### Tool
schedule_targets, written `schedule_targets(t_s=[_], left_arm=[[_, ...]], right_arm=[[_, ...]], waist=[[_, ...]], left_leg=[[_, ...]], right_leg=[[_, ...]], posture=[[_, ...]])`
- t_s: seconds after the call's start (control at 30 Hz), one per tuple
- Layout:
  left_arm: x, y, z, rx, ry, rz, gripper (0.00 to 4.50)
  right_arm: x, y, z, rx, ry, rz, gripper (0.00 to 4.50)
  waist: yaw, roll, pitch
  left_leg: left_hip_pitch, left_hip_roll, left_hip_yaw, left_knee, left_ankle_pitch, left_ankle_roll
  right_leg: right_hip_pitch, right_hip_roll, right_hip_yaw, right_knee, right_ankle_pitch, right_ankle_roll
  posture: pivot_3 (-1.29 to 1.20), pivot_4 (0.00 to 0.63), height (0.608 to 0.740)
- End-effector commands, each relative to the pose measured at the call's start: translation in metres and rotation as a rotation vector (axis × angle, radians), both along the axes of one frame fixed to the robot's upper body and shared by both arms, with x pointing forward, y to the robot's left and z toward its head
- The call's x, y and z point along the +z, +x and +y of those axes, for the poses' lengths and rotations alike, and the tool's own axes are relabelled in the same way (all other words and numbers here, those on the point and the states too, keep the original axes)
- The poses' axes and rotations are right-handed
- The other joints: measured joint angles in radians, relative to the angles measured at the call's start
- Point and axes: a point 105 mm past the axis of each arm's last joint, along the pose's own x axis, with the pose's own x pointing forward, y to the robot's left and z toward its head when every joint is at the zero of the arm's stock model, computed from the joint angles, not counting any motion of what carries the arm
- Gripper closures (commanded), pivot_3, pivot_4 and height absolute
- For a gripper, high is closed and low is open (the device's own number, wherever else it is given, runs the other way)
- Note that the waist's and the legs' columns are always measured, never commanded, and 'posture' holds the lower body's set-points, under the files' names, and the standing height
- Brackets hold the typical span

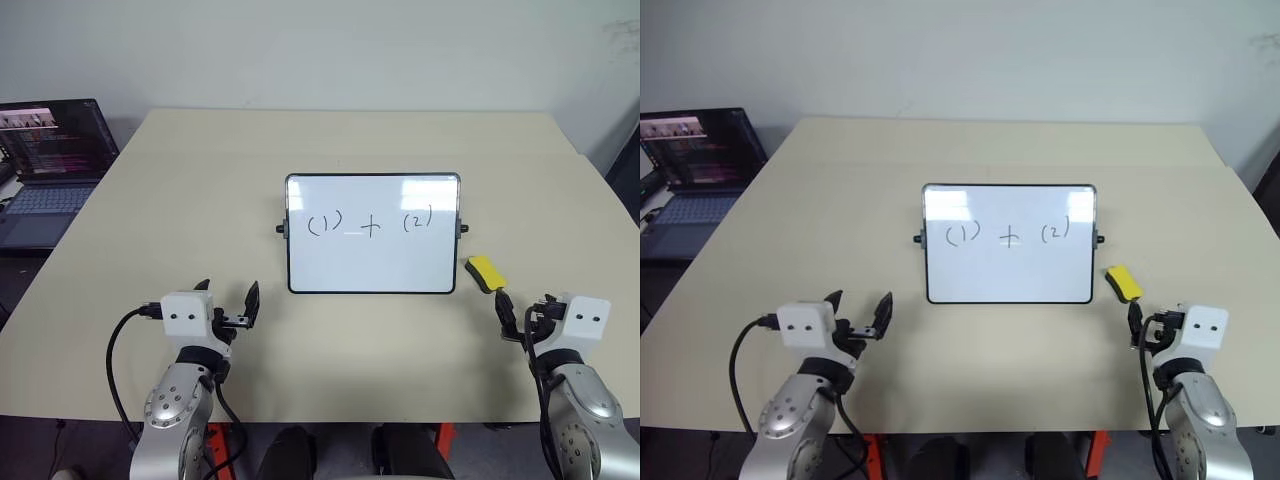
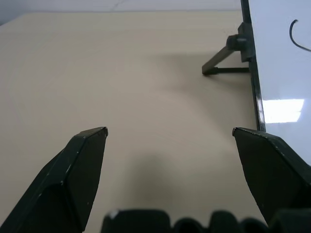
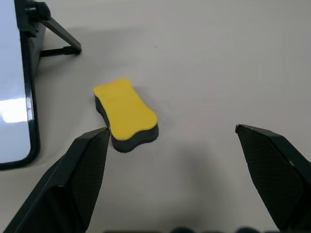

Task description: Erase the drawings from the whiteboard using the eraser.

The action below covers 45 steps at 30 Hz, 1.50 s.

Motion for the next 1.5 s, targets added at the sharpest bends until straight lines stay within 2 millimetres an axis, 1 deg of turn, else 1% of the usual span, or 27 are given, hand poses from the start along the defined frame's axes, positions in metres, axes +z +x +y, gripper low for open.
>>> schedule_targets(t_s=[0.03, 0.13, 0.2, 0.3, 0.47, 0.6, 0.73, 0.8, 0.87, 0.93, 1.03, 1.1, 1.2, 1.37, 1.5], left_arm=[[-0.001, 0.002, -0.003, -0.015, -0.003, -0.017, 0.00], [0.003, 0.002, -0.005, -0.048, 0.009, -0.026, 0.00], [0.003, 0.004, 0.002, -0.052, 0.013, -0.023, 0.00], [0.008, 0.008, 0.010, -0.073, 0.007, -0.030, 0.00], [0.020, 0.013, 0.008, -0.223, -0.016, -0.022, 0.00], [0.037, 0.021, 0.010, -0.340, 0.012, -0.021, 0.00], [0.053, 0.021, -0.004, -0.536, -0.021, 0.018, 0.00], [0.062, 0.019, -0.010, -0.638, -0.021, 0.041, 0.00], [0.071, 0.013, -0.018, -0.756, -0.038, 0.074, 0.00], [0.077, 0.008, -0.020, -0.824, -0.040, 0.101, 0.00], [0.083, 0.001, -0.022, -0.912, -0.063, 0.146, 0.00], [0.088, -0.001, -0.022, -0.965, -0.071, 0.176, 0.00], [0.091, -0.002, -0.019, -0.992, -0.063, 0.201, 0.00], [0.101, 0.013, -0.009, -0.944, 0.002, 0.153, 0.00], [0.105, 0.017, -0.003, -0.928, 0.061, 0.131, 0.00]], right_arm=[[0.010, -0.004, -0.005, -0.017, -0.021, -0.049, 0.02], [0.011, -0.006, -0.003, -0.008, -0.017, -0.051, 0.02], [0.010, -0.004, 0.001, 0.017, -0.015, -0.045, 0.02], [0.015, 0.000, 0.005, 0.053, -0.019, -0.050, 0.02], [0.023, 0.000, 0.007, 0.129, -0.067, -0.027, 0.02], [0.032, 0.007, 0.011, 0.216, -0.067, -0.013, 0.02], [0.043, 0.018, 0.012, 0.272, -0.055, -0.015, 0.02], [0.048, 0.022, 0.016, 0.315, -0.050, -0.012, 0.02], [0.052, 0.024, 0.020, 0.354, -0.061, -0.010, 0.02], [0.054, 0.026, 0.023, 0.385, -0.059, -0.005, 0.02], [0.056, 0.032, 0.022, 0.393, -0.039, 0.018, 0.02], [0.058, 0.035, 0.027, 0.442, 0.009, 0.033, 0.02], [0.063, 0.038, 0.028, 0.473, 0.048, 0.036, 0.02], [0.064, 0.040, 0.033, 0.519, 0.038, 0.055, 0.02], [0.062, 0.044, 0.029, 0.509, 0.026, 0.062, 0.02]], waist=[[0.000, 0.000, 0.000], [0.000, 0.000, 0.000], [0.000, 0.000, 0.000], [-0.001, 0.000, 0.000], [-0.001, 0.000, 0.000], [-0.001, 0.000, 0.000], [-0.002, 0.000, 0.000], [-0.003, 0.000, 0.001], [-0.003, 0.000, 0.001], [-0.003, 0.000, 0.001], [-0.004, 0.001, 0.001], [-0.004, 0.000, 0.002], [-0.003, 0.001, 0.002], [-0.003, 0.001, 0.003], [-0.003, 0.001, 0.003]], left_leg=[[0.000, 0.000, 0.000, 0.000, 0.000, 0.000], [0.000, 0.000, 0.000, 0.000, 0.000, 0.000], [0.000, 0.000, 0.000, 0.000, 0.000, 0.000], [0.001, 0.000, 0.000, 0.000, 0.000, 0.000], [0.000, 0.000, 0.000, 0.000, 0.000, 0.000], [0.000, 0.000, 0.000, 0.000, 0.000, 0.000], [0.000, 0.000, 0.000, 0.000, 0.000, 0.000], [0.000, 0.000, 0.000, 0.000, 0.000, 0.000], [0.000, 0.000, -0.001, 0.000, 0.000, 0.000], [0.000, 0.000, -0.001, 0.000, 0.000, 0.000], [0.000, 0.000, -0.001, 0.000, 0.000, 0.000], [0.000, 0.000, -0.001, 0.000, 0.000, 0.000], [0.000, 0.000, -0.001, 0.000, 0.000, 0.000], [-0.001, 0.000, -0.001, -0.001, 0.000, 0.000], [-0.001, 0.000, -0.001, -0.001, 0.000, 0.000]], right_leg=[[0.000, 0.000, 0.000, 0.000, 0.000, 0.000], [0.000, 0.000, 0.000, 0.000, 0.000, 0.000], [0.000, 0.000, 0.000, 0.000, 0.000, 0.000], [0.000, 0.000, 0.000, 0.001, 0.000, 0.000], [0.000, 0.000, 0.000, 0.000, 0.000, 0.000], [0.000, 0.000, -0.001, 0.000, 0.000, 0.000], [0.000, 0.000, -0.001, 0.000, 0.000, 0.000], [0.000, 0.000, -0.001, 0.000, 0.000, 0.000], [0.000, 0.000, -0.001, 0.000, 0.000, 0.000], [-0.001, 0.000, -0.001, 0.000, 0.000, 0.000], [-0.001, 0.000, -0.001, 0.000, 0.000, -0.001], [-0.001, 0.000, 0.000, 0.000, 0.000, -0.001], [-0.001, 0.000, -0.001, 0.000, 0.000, -0.001], [-0.001, 0.000, -0.001, 0.000, -0.001, -0.001], [-0.001, 0.000, -0.001, 0.000, -0.001, -0.001]], posture=[[0.00, 0.150, 0.740], [0.00, 0.150, 0.740], [0.00, 0.150, 0.740], [0.00, 0.150, 0.740], [0.00, 0.150, 0.740], [0.00, 0.150, 0.740], [0.00, 0.150, 0.740], [0.00, 0.150, 0.740], [0.00, 0.150, 0.740], [0.00, 0.150, 0.740], [0.00, 0.150, 0.740], [0.00, 0.150, 0.740], [0.00, 0.150, 0.740], [0.00, 0.150, 0.740], [0.00, 0.150, 0.740]])
